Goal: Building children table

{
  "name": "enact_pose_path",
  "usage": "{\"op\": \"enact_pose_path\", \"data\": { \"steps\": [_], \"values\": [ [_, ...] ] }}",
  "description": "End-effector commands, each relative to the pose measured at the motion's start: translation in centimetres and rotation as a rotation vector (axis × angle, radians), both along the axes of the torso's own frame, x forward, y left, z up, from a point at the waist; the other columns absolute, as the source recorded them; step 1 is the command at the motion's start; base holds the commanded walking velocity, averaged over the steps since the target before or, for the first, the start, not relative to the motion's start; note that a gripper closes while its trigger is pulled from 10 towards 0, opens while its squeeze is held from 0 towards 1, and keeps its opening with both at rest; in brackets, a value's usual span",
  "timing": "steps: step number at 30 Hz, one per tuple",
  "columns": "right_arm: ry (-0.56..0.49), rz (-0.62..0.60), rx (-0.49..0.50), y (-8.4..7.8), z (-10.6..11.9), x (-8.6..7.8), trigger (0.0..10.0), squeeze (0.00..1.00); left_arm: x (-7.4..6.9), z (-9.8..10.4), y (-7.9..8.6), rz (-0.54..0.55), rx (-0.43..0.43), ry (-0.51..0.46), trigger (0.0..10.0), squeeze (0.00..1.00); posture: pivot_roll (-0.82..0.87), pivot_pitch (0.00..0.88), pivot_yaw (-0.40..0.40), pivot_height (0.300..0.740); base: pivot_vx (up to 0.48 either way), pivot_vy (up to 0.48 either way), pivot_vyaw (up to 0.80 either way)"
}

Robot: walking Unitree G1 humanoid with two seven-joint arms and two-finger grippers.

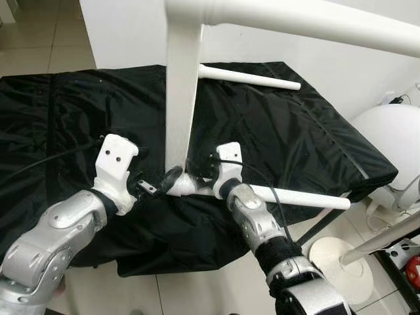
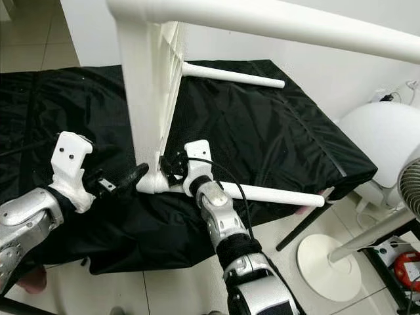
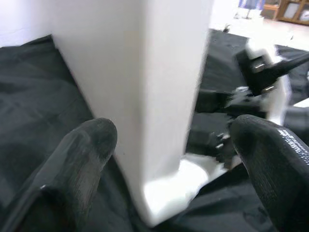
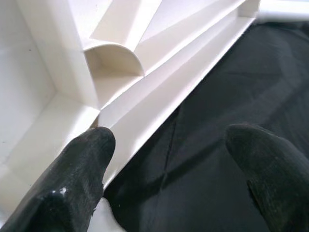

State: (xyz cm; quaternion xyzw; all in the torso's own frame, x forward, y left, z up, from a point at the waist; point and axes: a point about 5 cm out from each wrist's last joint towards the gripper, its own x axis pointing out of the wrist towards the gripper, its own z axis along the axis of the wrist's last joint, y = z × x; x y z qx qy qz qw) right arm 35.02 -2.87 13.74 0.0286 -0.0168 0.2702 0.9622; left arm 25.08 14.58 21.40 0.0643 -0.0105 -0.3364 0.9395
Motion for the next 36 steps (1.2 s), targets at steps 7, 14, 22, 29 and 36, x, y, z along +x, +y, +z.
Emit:
{"op": "enact_pose_path", "data": {
  "steps": [7, 14, 22, 29, 36],
  "values": [
    [0.008, 0.029, -0.008, 1.8, 0.3, 0.4, 10.0, 0.00, -0.6, 0.0, -1.0, -0.132, 0.004, 0.027, 10.0, 0.00, 0.10, 0.098, -0.080, 0.740, 0.000, 0.000, 0.00],
    [-0.001, 0.023, 0.010, 1.3, -0.1, 0.0, 10.0, 0.00, -0.4, 0.3, -1.0, -0.084, -0.025, 0.045, 10.0, 0.00, 0.11, 0.106, -0.086, 0.740, 0.000, 0.000, 0.00],
    [-0.044, -0.043, 0.027, -2.4, -1.1, -1.0, 10.0, 0.00, 0.3, 0.5, -1.3, 0.007, -0.075, 0.022, 10.0, 0.09, 0.10, 0.108, -0.086, 0.740, 0.000, 0.000, 0.00],
    [-0.076, -0.150, 0.017, -6.3, -1.3, -1.2, 10.0, 0.00, 1.1, 0.6, -1.1, 0.099, -0.117, 0.015, 10.0, 1.00, 0.08, 0.107, -0.083, 0.740, 0.000, 0.000, 0.00],
    [-0.095, -0.200, 0.022, -7.9, -0.9, -1.3, 10.0, 0.00, 1.6, 1.5, -1.3, 0.155, -0.147, -0.022, 10.0, 1.00, 0.08, 0.103, -0.084, 0.740, 0.000, 0.000, 0.00]
  ]
}}
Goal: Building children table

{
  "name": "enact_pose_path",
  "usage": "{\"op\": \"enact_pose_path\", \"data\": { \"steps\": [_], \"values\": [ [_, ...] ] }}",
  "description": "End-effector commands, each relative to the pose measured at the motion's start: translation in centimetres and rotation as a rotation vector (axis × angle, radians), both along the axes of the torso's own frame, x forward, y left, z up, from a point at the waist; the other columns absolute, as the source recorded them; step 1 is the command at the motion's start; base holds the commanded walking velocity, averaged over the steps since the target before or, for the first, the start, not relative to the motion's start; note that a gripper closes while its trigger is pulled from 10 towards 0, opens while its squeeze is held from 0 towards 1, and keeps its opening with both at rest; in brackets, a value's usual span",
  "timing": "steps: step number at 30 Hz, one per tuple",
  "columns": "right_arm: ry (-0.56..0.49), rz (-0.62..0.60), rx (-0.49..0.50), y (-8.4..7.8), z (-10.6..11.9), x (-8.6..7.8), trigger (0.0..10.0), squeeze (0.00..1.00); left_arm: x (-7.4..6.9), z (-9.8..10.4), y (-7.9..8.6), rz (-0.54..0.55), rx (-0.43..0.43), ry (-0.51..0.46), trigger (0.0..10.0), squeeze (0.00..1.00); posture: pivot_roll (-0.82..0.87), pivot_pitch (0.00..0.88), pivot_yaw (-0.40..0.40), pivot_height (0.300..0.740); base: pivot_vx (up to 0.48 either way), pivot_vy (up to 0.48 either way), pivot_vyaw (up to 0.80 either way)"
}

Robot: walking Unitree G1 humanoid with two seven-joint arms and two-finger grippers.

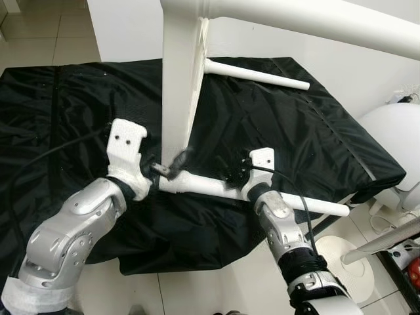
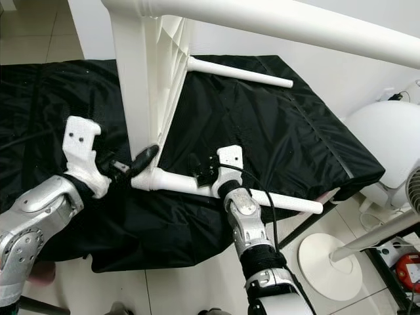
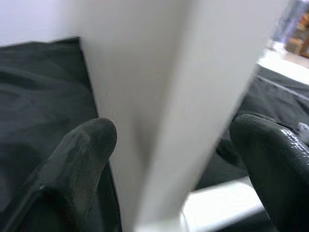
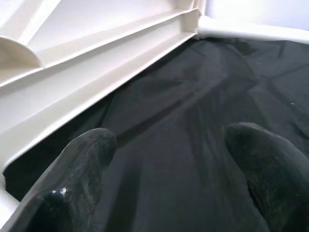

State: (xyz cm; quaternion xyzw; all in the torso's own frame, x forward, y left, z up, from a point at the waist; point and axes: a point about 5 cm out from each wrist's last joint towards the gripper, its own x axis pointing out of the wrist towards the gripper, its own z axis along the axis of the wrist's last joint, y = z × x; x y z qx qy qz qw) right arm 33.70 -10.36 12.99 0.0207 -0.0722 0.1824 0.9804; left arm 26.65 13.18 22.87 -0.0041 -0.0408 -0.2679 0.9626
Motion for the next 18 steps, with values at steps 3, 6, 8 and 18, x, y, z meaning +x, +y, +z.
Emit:
{"op": "enact_pose_path", "data": {
  "steps": [3, 6, 8, 18],
  "values": [
    [0.010, -0.049, 0.005, -1.4, -0.1, -0.4, 10.0, 0.00, 0.3, 0.9, -0.5, 0.073, -0.013, -0.036, 10.0, 0.00, 0.08, 0.096, -0.085, 0.740, 0.000, 0.000, 0.00],
    [0.015, -0.082, 0.000, -2.6, -0.1, -0.8, 10.0, 0.00, 1.0, 1.4, -1.1, 0.180, -0.081, -0.055, 10.0, 0.00, 0.08, 0.090, -0.082, 0.740, 0.000, 0.000, 0.00],
    [0.016, -0.098, -0.001, -3.0, -0.1, -0.8, 10.0, 0.00, 1.2, 1.6, -1.7, 0.184, -0.118, -0.053, 10.0, 0.00, 0.07, 0.086, -0.080, 0.740, 0.000, 0.000, 0.00],
    [0.017, -0.130, 0.001, -3.5, 0.2, -0.9, 10.0, 0.00, 1.5, 2.3, -3.4, 0.188, -0.108, -0.086, 10.0, 0.00, 0.06, 0.076, -0.068, 0.740, 0.000, 0.000, 0.00]
  ]
}}
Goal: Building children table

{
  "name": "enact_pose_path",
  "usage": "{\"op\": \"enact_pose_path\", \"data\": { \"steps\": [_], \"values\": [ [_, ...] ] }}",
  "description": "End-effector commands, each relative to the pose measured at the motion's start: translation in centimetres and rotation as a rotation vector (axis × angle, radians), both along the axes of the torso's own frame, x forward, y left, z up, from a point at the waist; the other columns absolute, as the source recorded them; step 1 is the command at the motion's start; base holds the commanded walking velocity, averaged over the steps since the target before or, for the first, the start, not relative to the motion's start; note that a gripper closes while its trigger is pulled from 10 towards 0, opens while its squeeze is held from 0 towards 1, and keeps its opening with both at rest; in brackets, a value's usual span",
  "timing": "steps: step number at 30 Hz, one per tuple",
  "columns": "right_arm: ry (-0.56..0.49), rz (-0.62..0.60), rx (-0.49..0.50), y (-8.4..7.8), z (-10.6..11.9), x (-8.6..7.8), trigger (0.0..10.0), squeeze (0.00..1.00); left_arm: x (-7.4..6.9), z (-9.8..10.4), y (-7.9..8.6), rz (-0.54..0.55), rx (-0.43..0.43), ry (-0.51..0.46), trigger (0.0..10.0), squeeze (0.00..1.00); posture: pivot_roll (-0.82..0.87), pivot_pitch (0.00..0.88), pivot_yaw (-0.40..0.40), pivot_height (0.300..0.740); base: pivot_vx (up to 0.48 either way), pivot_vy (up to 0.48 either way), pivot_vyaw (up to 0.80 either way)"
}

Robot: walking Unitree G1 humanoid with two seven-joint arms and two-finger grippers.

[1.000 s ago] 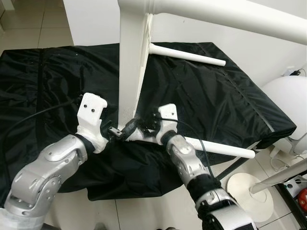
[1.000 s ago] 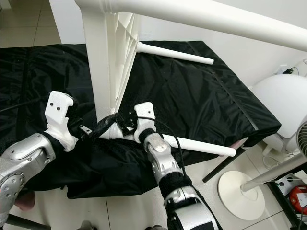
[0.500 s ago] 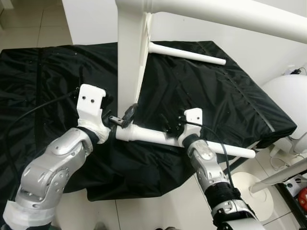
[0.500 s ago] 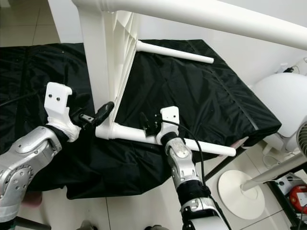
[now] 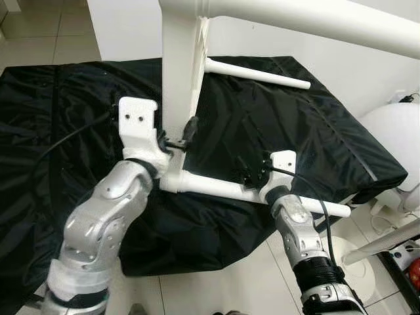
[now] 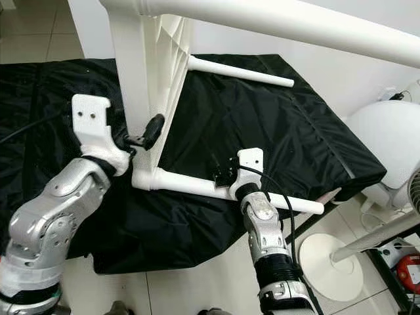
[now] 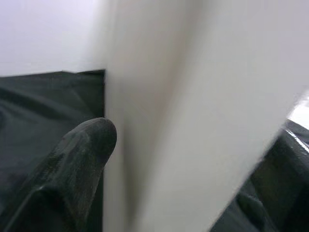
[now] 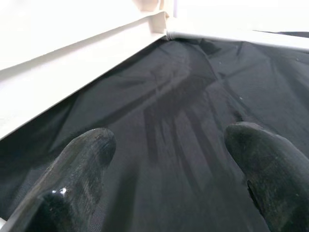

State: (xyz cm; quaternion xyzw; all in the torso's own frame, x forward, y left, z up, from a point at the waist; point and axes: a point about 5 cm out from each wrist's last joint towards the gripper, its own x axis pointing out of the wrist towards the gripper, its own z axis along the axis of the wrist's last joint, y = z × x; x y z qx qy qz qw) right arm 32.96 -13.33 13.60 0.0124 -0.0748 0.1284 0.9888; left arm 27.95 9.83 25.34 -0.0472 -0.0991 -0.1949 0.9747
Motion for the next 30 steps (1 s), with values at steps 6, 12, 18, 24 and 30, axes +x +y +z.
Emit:
{"op": "enact_pose_path", "data": {
  "steps": [6, 12, 18, 24, 30],
  "values": [
    [0.028, -0.033, 0.014, -0.7, -0.5, -0.5, 10.0, 0.00, 1.0, -0.2, -0.8, 0.121, 0.076, 0.027, 10.0, 0.00, 0.05, 0.072, -0.063, 0.740, 0.000, 0.000, 0.00],
    [0.035, -0.060, 0.017, -1.3, -0.8, -0.9, 10.0, 0.00, 2.2, 0.4, -0.1, 0.197, 0.099, 0.040, 10.0, 0.00, 0.05, 0.066, -0.054, 0.740, 0.000, 0.000, 0.00],
    [0.042, -0.091, 0.018, -1.8, -1.0, -1.2, 10.0, 0.00, 3.2, 0.7, 0.8, 0.321, 0.120, 0.032, 10.0, 0.00, 0.04, 0.065, -0.042, 0.740, 0.000, 0.000, 0.00],
    [0.048, -0.113, 0.024, -2.0, -1.1, -1.4, 10.0, 0.00, 3.7, 1.3, 1.4, 0.399, 0.092, 0.012, 10.0, 0.00, 0.03, 0.061, -0.036, 0.740, 0.000, 0.000, 0.00],
    [0.052, -0.123, 0.025, -2.2, -1.2, -1.5, 10.0, 0.00, 3.7, 1.6, 2.0, 0.448, 0.072, 0.005, 10.0, 0.00, 0.03, 0.059, -0.036, 0.740, 0.000, 0.000, 0.00]
  ]
}}
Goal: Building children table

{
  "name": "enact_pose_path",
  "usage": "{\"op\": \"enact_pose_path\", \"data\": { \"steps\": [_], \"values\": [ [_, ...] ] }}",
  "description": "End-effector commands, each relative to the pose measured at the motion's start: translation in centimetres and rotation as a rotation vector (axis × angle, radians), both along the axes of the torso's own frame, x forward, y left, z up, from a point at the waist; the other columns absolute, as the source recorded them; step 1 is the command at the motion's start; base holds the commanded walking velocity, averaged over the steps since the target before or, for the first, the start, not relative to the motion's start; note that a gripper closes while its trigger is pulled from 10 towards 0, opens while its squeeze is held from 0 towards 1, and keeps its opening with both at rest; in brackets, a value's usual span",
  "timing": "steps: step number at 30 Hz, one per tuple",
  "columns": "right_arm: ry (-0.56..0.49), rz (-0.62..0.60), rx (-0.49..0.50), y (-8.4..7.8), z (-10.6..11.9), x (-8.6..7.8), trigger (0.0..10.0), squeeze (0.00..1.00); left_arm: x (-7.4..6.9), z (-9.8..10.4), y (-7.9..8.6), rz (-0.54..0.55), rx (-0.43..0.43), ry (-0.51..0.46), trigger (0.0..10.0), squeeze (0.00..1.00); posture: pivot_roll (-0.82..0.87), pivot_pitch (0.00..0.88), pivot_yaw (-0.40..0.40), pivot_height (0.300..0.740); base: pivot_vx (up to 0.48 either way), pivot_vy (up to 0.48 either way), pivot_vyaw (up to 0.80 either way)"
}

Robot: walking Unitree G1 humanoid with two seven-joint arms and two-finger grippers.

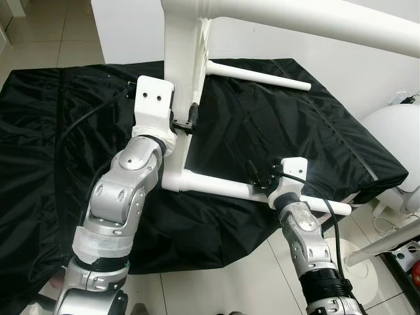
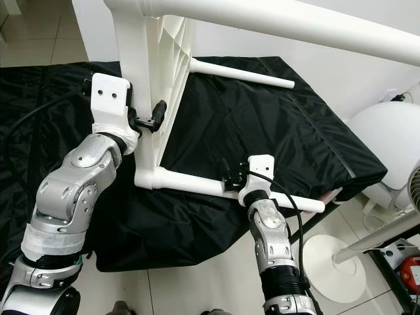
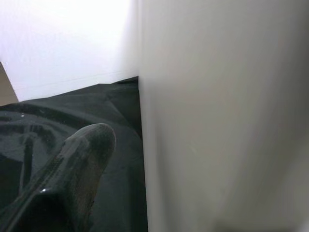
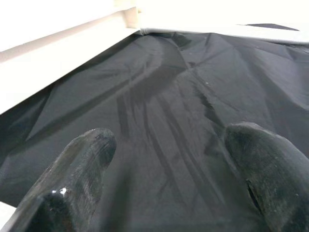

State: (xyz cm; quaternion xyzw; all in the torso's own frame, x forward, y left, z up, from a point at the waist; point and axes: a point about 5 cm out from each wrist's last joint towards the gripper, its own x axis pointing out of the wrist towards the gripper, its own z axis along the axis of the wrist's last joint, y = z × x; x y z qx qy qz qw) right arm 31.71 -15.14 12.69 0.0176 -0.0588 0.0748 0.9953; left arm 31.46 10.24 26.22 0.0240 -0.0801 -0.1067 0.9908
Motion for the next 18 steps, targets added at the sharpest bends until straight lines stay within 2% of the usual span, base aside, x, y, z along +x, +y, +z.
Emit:
{"op": "enact_pose_path", "data": {
  "steps": [1, 2, 3, 4, 5, 12, 18],
  "values": [
    [0.016, -0.024, 0.010, -0.5, -0.3, -0.2, 10.0, 0.00, 0.2, 0.8, 2.0, 0.284, -0.066, -0.048, 10.0, 0.00, 0.03, 0.059, -0.035, 0.740, 0.000, 0.000, 0.00],
    [0.016, -0.024, 0.010, -0.5, -0.3, -0.2, 10.0, 0.00, 0.2, 0.8, 2.0, 0.284, -0.066, -0.048, 10.0, 0.00, 0.03, 0.059, -0.035, 0.740, 0.000, 0.000, 0.00],
    [0.016, -0.028, 0.011, -0.5, -0.3, -0.2, 10.0, 0.00, 0.2, 1.0, 2.3, 0.305, -0.076, -0.054, 8.9, 0.00, 0.03, 0.059, -0.035, 0.740, 0.000, 0.000, 0.00],
    [0.017, -0.031, 0.010, -0.5, -0.3, -0.2, 10.0, 0.00, 0.2, 1.0, 2.6, 0.325, -0.079, -0.057, 1.6, 0.00, 0.03, 0.058, -0.035, 0.740, 0.000, 0.000, 0.00],
    [0.017, -0.034, 0.012, -0.6, -0.3, -0.2, 10.0, 0.00, 0.2, 1.1, 3.0, 0.348, -0.079, -0.065, 0.0, 0.00, 0.03, 0.059, -0.035, 0.740, 0.000, 0.000, 0.00],
    [0.016, -0.043, 0.012, -0.7, -0.3, -0.2, 10.0, 0.00, 0.0, 1.4, 3.7, 0.385, -0.063, -0.098, 0.0, 0.00, 0.04, 0.058, -0.037, 0.740, 0.000, 0.000, 0.00],
    [0.015, -0.054, 0.012, -1.0, -0.2, -0.2, 10.0, 0.00, -0.2, 1.7, 5.5, 0.454, -0.041, -0.114, 0.0, 0.00, 0.04, 0.059, -0.036, 0.740, 0.000, 0.000, 0.00]
  ]
}}
